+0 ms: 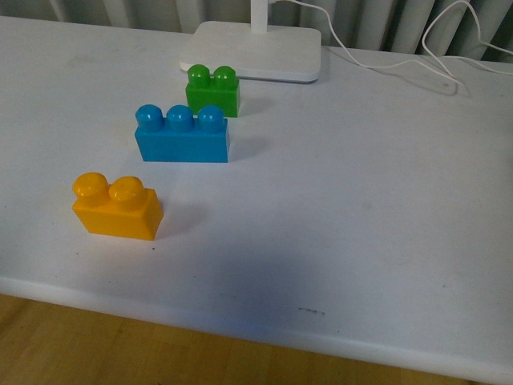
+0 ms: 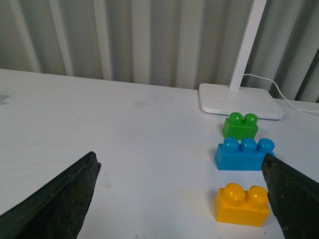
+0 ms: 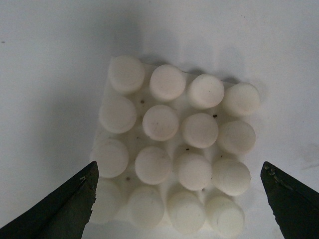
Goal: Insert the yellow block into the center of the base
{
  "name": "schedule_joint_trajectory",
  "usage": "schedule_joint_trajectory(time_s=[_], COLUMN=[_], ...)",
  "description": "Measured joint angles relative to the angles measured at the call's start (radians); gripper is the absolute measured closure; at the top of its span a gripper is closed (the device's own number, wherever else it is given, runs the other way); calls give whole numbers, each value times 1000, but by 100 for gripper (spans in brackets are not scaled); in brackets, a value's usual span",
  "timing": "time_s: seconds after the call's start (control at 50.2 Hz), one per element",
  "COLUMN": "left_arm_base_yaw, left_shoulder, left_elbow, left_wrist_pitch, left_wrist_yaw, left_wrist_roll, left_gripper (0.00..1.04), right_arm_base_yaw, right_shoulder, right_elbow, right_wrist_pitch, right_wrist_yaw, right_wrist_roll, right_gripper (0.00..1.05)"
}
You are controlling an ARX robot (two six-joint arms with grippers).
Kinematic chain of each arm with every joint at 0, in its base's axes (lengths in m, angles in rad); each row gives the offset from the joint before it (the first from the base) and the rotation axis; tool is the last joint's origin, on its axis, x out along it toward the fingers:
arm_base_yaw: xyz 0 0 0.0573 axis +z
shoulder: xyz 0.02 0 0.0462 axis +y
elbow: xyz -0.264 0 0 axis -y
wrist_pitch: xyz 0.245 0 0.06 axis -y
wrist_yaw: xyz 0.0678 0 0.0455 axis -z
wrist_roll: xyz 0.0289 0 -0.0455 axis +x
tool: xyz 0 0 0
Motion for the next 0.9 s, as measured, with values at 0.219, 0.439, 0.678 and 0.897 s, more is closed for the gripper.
schedule_joint_trajectory(time_s=[0.219,0.439,0.678,0.897], left_arm_base_yaw=[0,0,0,0], left_shoulder=[0,0,0,0], left_elbow=[0,0,0,0], left_wrist_pitch=[0,0,0,0], left_wrist_yaw=[0,0,0,0], left_wrist_roll=[0,0,0,0], left_gripper=[6,6,6,6], right_arm_base_yaw=[-19,-49,-78,-80], right_shoulder=[100,142,164,198], right_elbow=[72,115,127,137], right_wrist_pitch=[2,-52,-80,-77], right_wrist_yaw=[47,34,3,-32], right_wrist_roll=[-16,-12,-11,-2], right_gripper=[9,9,9,9])
